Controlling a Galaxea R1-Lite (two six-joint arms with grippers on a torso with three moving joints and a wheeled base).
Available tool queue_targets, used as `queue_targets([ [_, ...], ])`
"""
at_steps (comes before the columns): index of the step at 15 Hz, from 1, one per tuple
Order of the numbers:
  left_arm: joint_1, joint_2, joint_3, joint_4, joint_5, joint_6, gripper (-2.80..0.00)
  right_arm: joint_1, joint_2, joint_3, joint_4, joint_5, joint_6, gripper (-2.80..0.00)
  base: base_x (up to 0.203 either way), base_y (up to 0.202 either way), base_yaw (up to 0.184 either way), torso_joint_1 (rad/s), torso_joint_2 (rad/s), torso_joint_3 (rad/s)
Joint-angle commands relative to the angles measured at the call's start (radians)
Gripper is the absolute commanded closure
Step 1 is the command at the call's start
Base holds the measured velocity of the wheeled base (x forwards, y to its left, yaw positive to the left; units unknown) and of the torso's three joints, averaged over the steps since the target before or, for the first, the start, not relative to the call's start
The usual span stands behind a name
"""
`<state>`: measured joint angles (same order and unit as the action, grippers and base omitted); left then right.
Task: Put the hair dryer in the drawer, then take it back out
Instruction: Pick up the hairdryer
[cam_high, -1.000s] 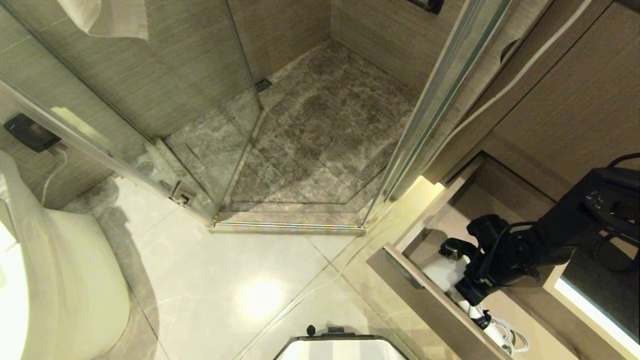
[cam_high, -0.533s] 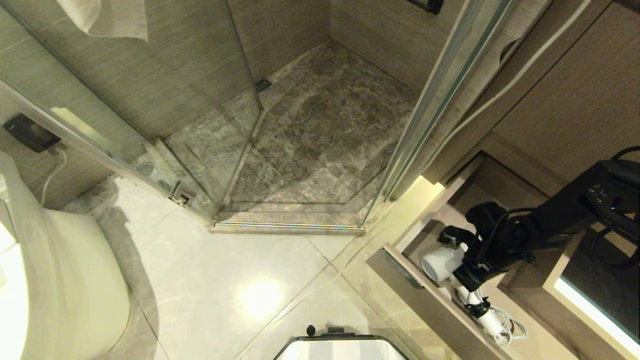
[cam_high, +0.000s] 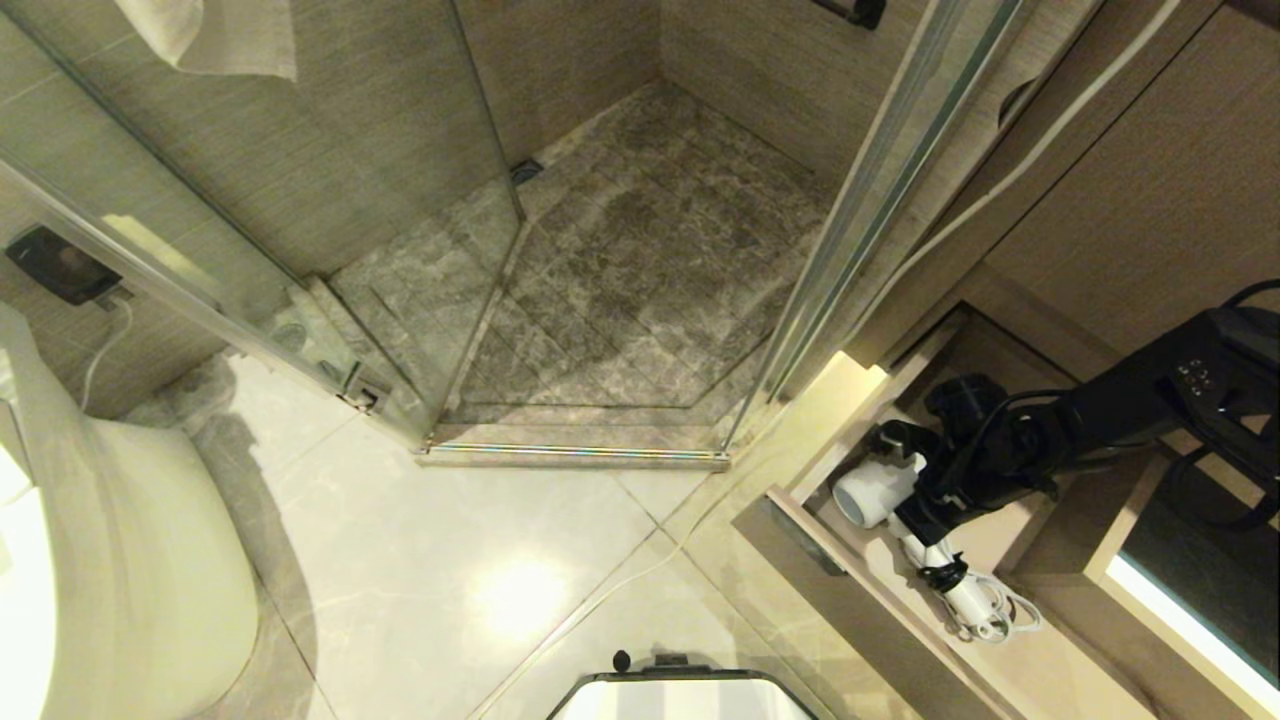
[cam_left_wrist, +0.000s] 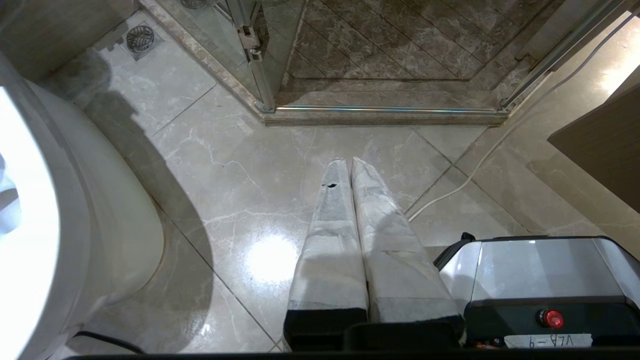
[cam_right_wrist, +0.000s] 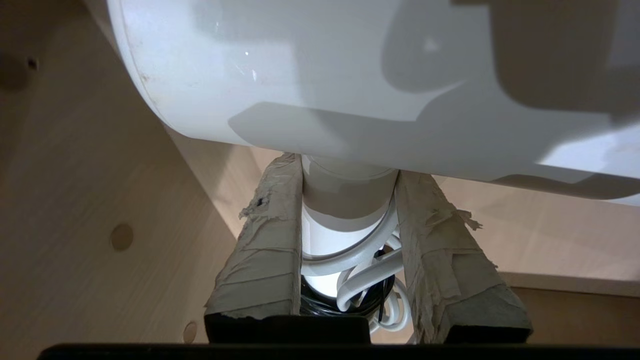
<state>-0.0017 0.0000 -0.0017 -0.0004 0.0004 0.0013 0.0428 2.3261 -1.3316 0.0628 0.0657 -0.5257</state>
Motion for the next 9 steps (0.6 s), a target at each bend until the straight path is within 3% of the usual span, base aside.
queue_targets([
  [1,0.000,0.002,0.000,-0.001,0.001,0.000,0.00,-0.004,0.024,-0.059,0.016,0.000,-0.005,0.00,0.000,0.000,0.000,0.000,0.00,0.000],
  [9,0.000,0.002,0.000,0.000,0.000,-0.001,0.00,-0.054,0.007,-0.114,0.068,0.003,-0.062,0.00,0.000,0.000,0.000,0.000,0.00,0.000],
])
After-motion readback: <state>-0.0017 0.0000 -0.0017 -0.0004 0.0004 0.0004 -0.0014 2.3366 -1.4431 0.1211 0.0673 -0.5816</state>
